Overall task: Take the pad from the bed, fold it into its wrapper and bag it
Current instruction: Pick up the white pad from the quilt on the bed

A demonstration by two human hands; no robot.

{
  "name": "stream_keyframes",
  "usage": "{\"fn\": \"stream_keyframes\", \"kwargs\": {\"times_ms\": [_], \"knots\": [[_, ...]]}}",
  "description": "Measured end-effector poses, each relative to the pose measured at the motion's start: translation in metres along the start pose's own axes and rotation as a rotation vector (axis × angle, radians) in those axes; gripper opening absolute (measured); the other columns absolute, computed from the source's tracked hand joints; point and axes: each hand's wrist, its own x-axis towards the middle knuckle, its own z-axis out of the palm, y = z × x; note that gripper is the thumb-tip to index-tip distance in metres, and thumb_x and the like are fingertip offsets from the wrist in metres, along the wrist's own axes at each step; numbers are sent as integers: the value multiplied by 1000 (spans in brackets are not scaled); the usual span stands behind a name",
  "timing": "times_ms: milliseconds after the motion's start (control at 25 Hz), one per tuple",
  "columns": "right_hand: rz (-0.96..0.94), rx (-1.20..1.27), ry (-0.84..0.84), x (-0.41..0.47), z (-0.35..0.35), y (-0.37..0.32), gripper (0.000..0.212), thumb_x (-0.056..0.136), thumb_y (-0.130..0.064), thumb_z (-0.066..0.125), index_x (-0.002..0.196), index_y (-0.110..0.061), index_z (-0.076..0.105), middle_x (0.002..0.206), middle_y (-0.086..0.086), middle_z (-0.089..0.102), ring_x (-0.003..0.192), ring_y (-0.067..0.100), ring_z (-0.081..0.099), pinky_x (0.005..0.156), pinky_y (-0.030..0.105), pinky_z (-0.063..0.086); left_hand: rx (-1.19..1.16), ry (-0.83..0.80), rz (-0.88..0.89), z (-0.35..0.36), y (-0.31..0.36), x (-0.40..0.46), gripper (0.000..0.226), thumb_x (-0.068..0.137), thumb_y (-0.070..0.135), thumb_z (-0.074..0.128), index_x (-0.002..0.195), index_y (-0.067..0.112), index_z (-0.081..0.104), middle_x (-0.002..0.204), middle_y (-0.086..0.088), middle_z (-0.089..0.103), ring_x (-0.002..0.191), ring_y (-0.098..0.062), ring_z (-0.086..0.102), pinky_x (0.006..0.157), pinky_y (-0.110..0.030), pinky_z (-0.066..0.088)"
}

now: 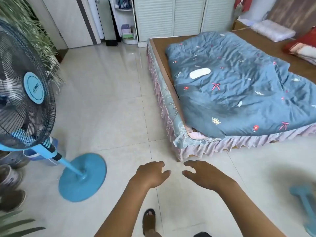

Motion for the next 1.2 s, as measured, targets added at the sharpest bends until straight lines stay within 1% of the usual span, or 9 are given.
{"fn": "stream_keyframes", "kwargs": {"times_ms": [120, 200, 400, 520, 680, 880, 1040, 1120, 1200], "knots": [[42, 32, 40, 54, -13, -28, 48, 91, -49, 45, 135, -30, 41, 143, -4, 47, 130, 14, 42, 107, 33, 35, 16, 24, 8, -40, -52, 34, 54, 94, 52, 33, 136, 20, 41, 138, -5, 53, 124, -26, 50, 99, -36, 37], [81, 18, 25, 81, -23, -44, 48, 91, -49, 45, 135, -30, 41, 141, -2, 48, 129, 18, 43, 107, 35, 36, 67, 23, 8, -65, -78, 57, 54, 94, 50, 33, 136, 18, 42, 135, -5, 55, 123, -26, 50, 99, -37, 36], [140, 70, 21, 150, -46, -69, 47, 91, -47, 45, 135, -28, 41, 143, -2, 46, 130, 17, 42, 107, 35, 34, 108, -33, 50, -116, -105, 125, 54, 94, 51, 33, 136, 18, 41, 132, -5, 57, 121, -26, 51, 98, -37, 36], [185, 92, 34, 186, -65, -64, 48, 92, -46, 46, 135, -27, 41, 143, -2, 47, 130, 17, 42, 106, 34, 35, 122, -68, 81, -142, -103, 168, 54, 93, 52, 34, 135, 19, 43, 133, -4, 56, 121, -25, 52, 97, -35, 38], [219, 120, 66, 244, -103, -51, 44, 91, -44, 45, 132, -27, 45, 137, 0, 52, 124, 18, 47, 101, 34, 38, 169, -86, 115, -184, -93, 235, 52, 93, 50, 35, 131, 17, 46, 132, -5, 57, 120, -24, 52, 97, -35, 37], [292, 148, 82, 307, -167, -31, 41, 91, -48, 44, 128, -33, 45, 133, 1, 53, 122, 21, 48, 98, 35, 38, 208, -95, 171, -245, -64, 318, 51, 93, 50, 34, 132, 19, 45, 135, -4, 55, 123, -24, 51, 99, -36, 36], [321, 168, 90, 361, -211, -12, 20, 91, -48, 43, 109, -41, 50, 123, -5, 53, 124, 22, 46, 94, 34, 37, 208, -126, 205, -288, -46, 385, 52, 93, 51, 35, 132, 19, 46, 137, -3, 54, 123, -25, 51, 98, -36, 37], [361, 189, 99, 388, -228, -4, 39, 92, -49, 42, 129, -36, 43, 138, -3, 47, 129, 20, 42, 102, 36, 36, 208, -132, 225, -308, -42, 421, 50, 93, 51, 36, 130, 20, 48, 135, -4, 55, 120, -25, 53, 93, -35, 38], [403, 175, 112, 415, -242, 2, 46, 92, -48, 41, 135, -31, 38, 143, -1, 45, 130, 20, 41, 106, 37, 35, 214, -137, 253, -328, -38, 456, 49, 92, 50, 37, 127, 18, 50, 133, -4, 57, 117, -24, 54, 88, -33, 37]]}}
